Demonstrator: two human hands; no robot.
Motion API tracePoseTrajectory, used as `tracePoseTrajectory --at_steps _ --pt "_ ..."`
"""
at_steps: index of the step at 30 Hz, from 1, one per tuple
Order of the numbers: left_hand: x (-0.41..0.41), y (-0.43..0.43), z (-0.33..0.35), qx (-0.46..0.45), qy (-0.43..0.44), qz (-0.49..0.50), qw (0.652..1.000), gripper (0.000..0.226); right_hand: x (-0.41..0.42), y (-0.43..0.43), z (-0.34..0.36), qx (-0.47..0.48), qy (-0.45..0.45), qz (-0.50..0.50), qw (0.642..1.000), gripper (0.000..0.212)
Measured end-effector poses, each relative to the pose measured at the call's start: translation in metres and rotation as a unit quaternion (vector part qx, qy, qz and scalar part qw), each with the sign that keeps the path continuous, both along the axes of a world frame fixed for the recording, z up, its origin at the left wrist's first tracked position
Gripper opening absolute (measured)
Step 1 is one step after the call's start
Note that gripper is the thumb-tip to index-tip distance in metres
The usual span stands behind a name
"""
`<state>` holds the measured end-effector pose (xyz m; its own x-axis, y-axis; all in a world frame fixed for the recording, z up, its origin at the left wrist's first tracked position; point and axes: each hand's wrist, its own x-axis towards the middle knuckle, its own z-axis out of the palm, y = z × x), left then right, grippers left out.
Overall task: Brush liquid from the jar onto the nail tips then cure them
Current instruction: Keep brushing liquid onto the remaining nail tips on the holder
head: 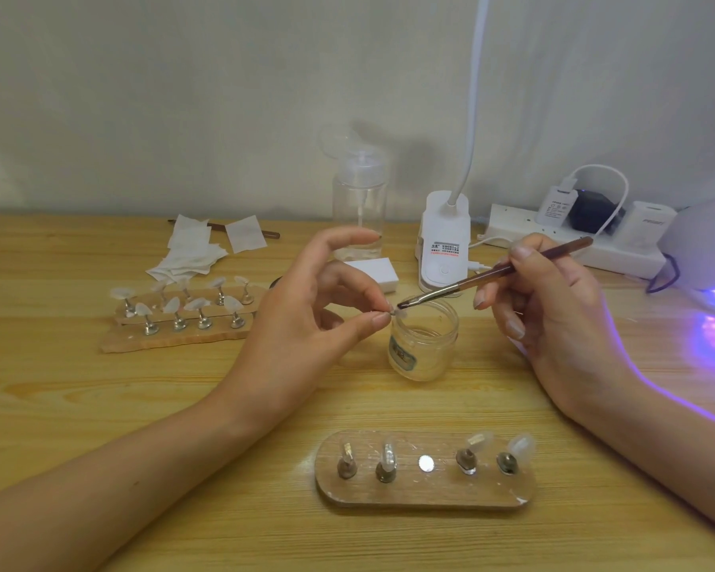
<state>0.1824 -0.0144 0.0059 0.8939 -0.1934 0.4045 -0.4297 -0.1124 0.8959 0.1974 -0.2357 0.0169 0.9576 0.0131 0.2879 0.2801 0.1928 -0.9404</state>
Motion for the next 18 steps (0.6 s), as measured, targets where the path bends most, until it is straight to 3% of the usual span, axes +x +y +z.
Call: tracePoseTrajectory --at_steps 6,11,18 --pt "-0.0006 0.0004 0.0005 0.004 -0.009 0.0 1.0 0.055 0.0016 -0.0013 -0.0019 0.009 0.046 -0.043 0.998 0.031" --pt "-0.0003 0.0 0.0003 0.012 -0.018 0.0 1.0 0.056 -0.0004 -0.0003 0.0004 -0.006 0.008 0.002 1.0 0.028" --pt "-0.0002 -0.0002 0.0 0.007 -0.019 -0.006 1.0 0.055 0.0025 -0.0024 -0.0027 0.001 0.018 -0.035 0.999 0.027"
